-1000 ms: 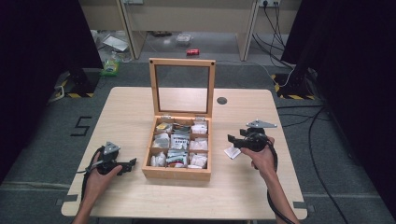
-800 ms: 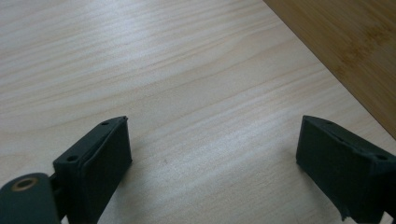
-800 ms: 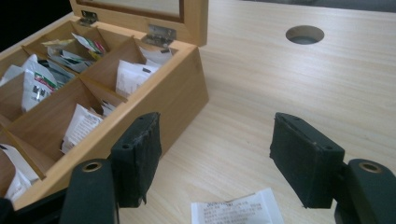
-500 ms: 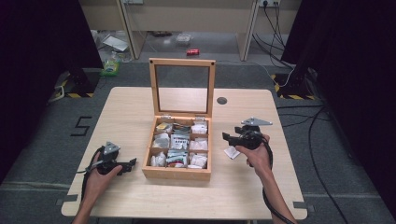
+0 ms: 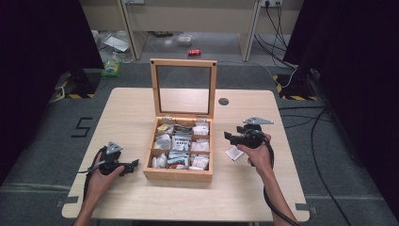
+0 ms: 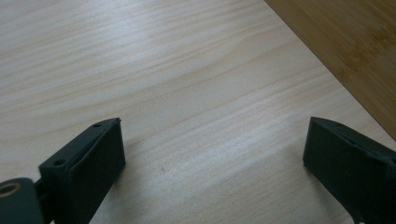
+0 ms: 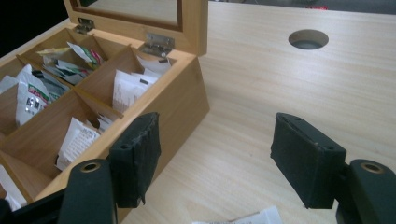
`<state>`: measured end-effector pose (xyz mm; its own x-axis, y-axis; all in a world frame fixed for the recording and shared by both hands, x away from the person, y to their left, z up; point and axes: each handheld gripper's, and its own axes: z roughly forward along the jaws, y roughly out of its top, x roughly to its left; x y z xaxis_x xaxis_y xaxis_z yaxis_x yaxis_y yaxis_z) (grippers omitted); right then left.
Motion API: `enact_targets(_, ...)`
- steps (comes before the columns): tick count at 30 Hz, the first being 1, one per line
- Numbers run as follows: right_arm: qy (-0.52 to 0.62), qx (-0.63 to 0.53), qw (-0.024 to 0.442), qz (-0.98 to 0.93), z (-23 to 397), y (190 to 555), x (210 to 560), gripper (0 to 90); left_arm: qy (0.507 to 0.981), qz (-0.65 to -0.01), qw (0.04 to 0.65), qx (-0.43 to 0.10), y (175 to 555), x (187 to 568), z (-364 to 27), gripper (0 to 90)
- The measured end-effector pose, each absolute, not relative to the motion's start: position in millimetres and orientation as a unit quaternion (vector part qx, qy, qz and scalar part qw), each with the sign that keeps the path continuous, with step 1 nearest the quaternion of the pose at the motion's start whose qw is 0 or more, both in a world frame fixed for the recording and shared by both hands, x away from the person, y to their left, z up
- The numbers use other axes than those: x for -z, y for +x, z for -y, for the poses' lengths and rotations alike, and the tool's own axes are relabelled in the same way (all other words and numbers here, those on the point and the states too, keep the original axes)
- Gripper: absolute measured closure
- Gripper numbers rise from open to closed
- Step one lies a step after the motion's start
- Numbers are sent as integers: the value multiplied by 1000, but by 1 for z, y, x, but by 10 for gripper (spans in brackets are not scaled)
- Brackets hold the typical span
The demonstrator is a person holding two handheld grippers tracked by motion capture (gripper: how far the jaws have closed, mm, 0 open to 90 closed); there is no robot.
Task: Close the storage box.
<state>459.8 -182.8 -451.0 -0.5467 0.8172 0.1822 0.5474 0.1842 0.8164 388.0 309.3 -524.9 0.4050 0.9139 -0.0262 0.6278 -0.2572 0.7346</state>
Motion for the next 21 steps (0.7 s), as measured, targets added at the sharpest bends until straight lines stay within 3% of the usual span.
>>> enact_targets(21,431,-458,156,-762,140,497,436,349,766,-502,343,-208,386,525,-309,48)
